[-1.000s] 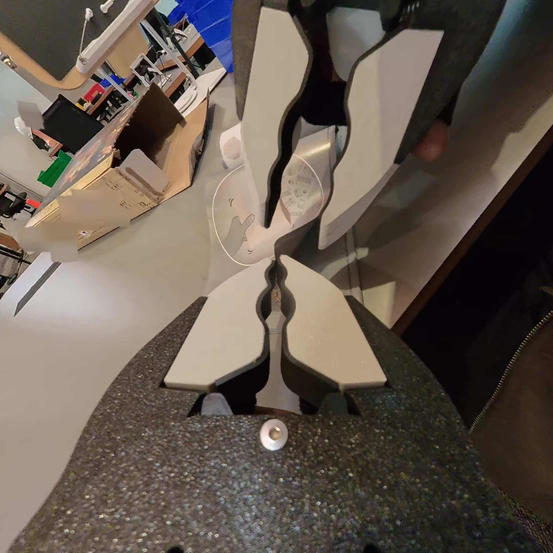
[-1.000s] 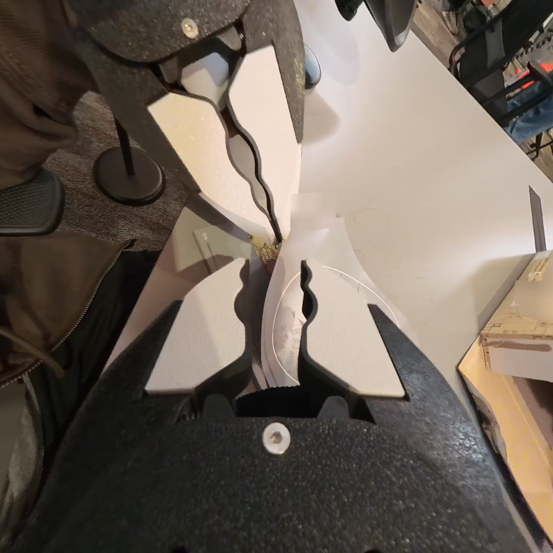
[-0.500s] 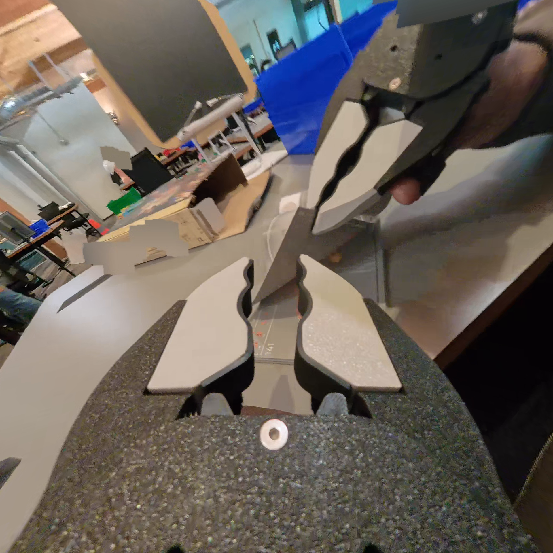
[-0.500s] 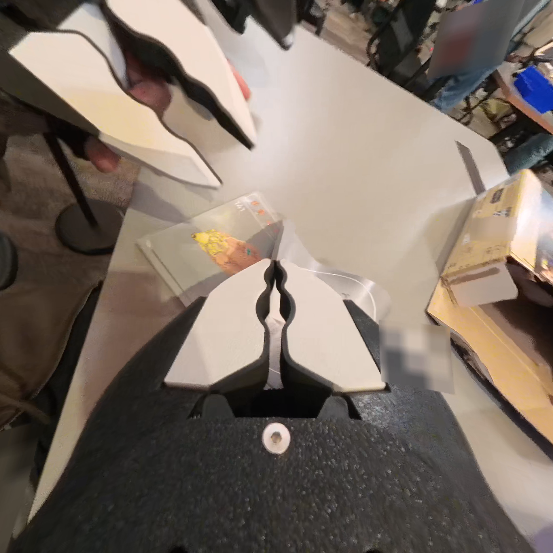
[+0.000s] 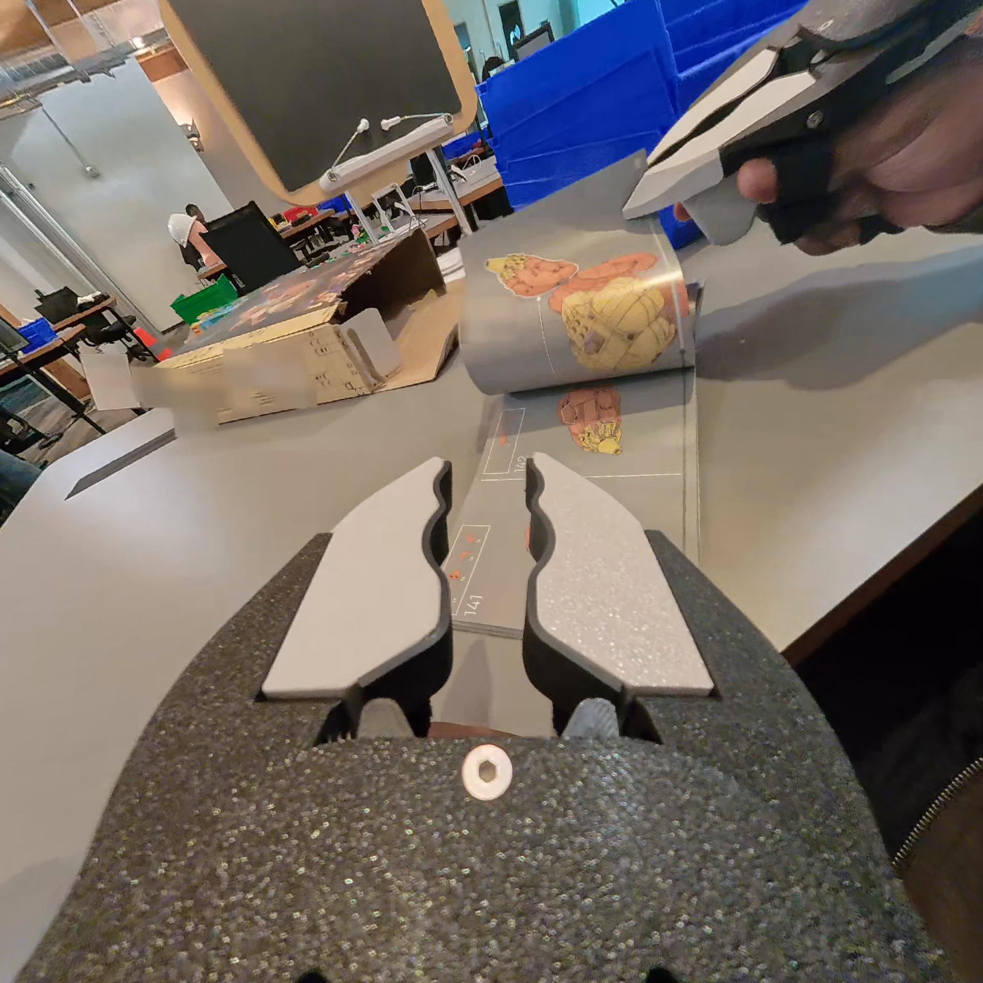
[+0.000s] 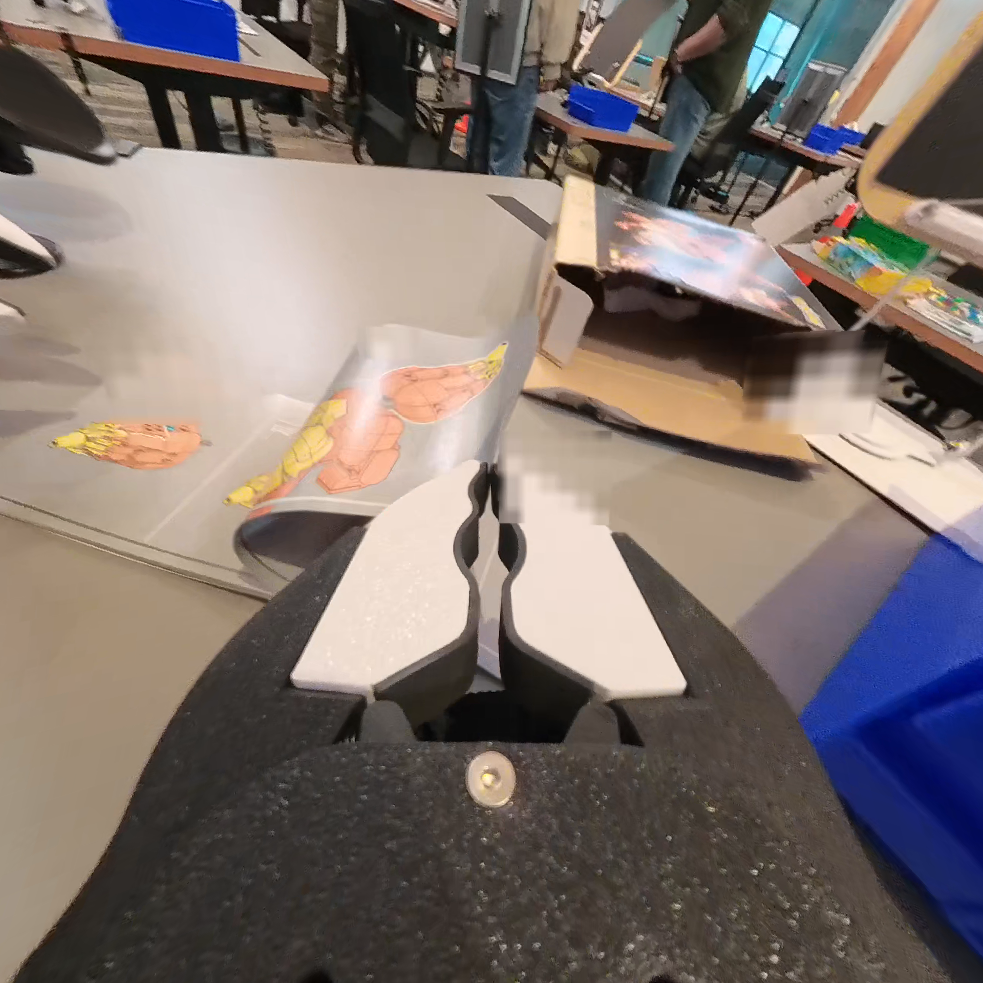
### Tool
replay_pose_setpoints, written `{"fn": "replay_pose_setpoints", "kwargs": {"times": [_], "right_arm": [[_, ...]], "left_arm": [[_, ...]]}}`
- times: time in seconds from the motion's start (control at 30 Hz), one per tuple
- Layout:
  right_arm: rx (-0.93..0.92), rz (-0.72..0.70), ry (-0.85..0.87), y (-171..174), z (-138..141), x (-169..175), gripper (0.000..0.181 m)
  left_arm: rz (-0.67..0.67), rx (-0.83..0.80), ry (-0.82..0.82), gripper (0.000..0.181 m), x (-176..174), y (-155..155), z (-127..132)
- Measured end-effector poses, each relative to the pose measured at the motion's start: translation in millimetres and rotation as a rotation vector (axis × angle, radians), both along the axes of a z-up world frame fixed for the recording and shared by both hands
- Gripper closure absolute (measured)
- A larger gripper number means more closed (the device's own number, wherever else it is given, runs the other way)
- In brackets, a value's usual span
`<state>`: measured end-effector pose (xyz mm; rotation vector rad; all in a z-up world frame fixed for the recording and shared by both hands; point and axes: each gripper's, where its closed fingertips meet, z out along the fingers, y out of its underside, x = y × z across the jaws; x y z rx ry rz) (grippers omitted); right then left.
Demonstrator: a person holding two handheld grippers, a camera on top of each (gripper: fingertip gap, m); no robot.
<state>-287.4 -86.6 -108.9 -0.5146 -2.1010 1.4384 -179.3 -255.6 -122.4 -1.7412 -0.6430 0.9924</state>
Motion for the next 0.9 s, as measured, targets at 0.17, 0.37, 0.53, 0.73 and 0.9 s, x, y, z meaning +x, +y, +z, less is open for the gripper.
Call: {"fn": "replay_pose_setpoints", "kwargs": {"times": [0.17, 0.37, 0.53, 0.73, 0.9], "right_arm": [[0.016, -0.06, 0.001, 25, -9, -9, 0.18], [0.038, -0.11, 0.037, 42, -10, -17, 0.18], [0.071, -0.143, 0.067, 51, -12, -23, 0.18], [0.194, -0.212, 0.088, 68, -26, -36, 0.18], [0.318, -0.248, 0.0, 85, -54, -44, 0.172]], "left_arm": [[-0.003, -0.015, -0.024, 0.155, -3, 4, -6], [0.0, -0.024, -0.039, 0.155, -4, 6, -9], [0.007, -0.03, -0.051, 0.155, -4, 5, -12], [0.01, -0.031, -0.064, 0.155, -4, 4, -14], [0.001, -0.038, -0.081, 0.155, -3, 7, -16]]}}
